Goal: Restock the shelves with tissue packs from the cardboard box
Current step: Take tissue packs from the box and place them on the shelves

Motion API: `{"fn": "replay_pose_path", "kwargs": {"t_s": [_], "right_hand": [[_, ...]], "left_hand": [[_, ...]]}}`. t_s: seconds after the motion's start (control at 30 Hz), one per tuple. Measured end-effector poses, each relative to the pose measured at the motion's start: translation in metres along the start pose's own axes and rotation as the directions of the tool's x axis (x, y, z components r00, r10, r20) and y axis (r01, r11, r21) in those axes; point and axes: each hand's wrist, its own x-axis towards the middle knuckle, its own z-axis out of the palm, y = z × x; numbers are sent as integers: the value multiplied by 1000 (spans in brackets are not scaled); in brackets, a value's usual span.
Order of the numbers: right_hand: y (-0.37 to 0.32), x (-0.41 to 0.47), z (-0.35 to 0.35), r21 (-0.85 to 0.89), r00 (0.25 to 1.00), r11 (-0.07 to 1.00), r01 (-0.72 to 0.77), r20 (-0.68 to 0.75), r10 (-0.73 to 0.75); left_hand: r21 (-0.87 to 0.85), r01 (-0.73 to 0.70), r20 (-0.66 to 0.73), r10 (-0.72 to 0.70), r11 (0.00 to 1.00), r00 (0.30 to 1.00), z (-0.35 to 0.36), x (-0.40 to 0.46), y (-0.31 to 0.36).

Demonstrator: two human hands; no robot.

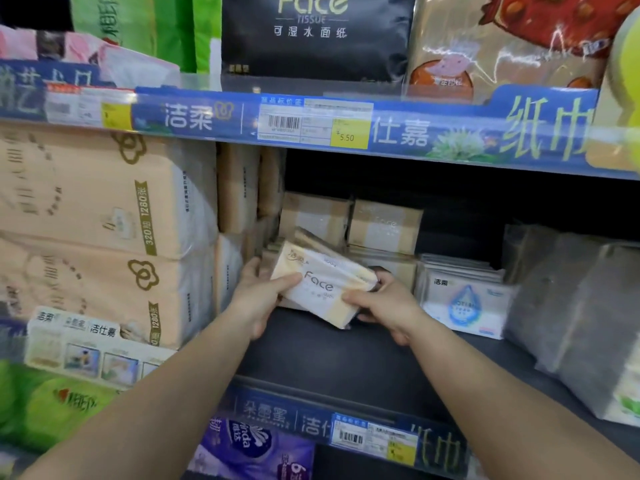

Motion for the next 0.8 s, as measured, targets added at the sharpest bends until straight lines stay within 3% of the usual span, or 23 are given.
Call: {"fn": "replay_pose_path", "kwargs": {"t_s": [0.1, 0.17, 0.3, 0.4, 0.53, 0.8], "right_hand": [[0, 7, 14, -52, 999, 998, 42, -18, -43], [8, 11, 28, -41, 999, 998, 39, -18, -40], [25, 17, 56, -36, 999, 998, -43, -9, 43], [29, 23, 75, -33, 996, 996, -82, -44, 80], [30, 26, 89, 6, 995, 999, -45, -93, 45], [29, 23, 89, -149, 994, 989, -25, -108, 9]], "left_hand": [[315, -87, -51, 109, 945, 993, -15, 3, -5], [416, -80, -65, 118, 906, 991, -21, 4, -9], [471, -60, -6, 71, 880, 997, -31, 13, -19], [599, -59, -16, 85, 799, 996, -29, 14, -17], [654, -64, -55, 131, 754, 990, -28, 18, -15], [693, -22, -153, 177, 721, 972, -28, 21, -23]]}}
